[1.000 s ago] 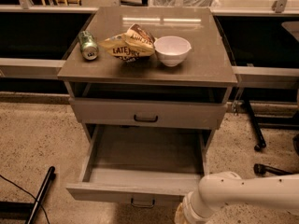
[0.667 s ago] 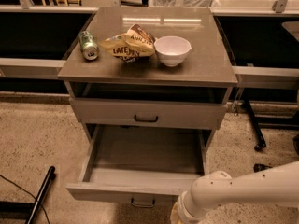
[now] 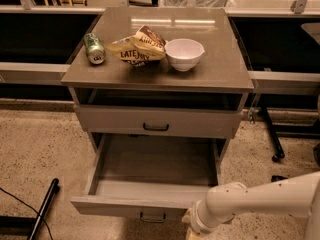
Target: Close middle drawer
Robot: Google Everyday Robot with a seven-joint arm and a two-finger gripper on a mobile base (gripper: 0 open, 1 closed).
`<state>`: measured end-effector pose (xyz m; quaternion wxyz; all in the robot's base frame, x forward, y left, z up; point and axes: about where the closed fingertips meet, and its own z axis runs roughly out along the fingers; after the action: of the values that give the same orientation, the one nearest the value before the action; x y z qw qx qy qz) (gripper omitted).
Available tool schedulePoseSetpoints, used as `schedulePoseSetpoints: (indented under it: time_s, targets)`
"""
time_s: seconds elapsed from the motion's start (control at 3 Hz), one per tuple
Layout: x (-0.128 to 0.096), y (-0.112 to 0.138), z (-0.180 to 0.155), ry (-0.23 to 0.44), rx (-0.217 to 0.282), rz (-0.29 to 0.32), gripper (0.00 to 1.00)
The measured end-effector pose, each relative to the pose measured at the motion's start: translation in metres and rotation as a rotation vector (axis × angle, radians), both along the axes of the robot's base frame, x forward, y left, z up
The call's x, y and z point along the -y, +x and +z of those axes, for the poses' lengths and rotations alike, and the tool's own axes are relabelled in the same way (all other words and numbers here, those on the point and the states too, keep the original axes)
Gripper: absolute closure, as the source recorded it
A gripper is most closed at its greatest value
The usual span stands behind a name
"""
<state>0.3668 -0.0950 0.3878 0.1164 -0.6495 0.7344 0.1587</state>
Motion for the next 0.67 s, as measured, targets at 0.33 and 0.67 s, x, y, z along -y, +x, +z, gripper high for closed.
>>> schedulePoseSetpoints:
  time_s: [0.33,0.67]
  targets:
    - [0.0046,0.0034,-0.0015,0.013,0.0,-0.022,0.0]
    - [0.0046,0.0033,-0.0015,0.013,0.0,-0.022,0.0]
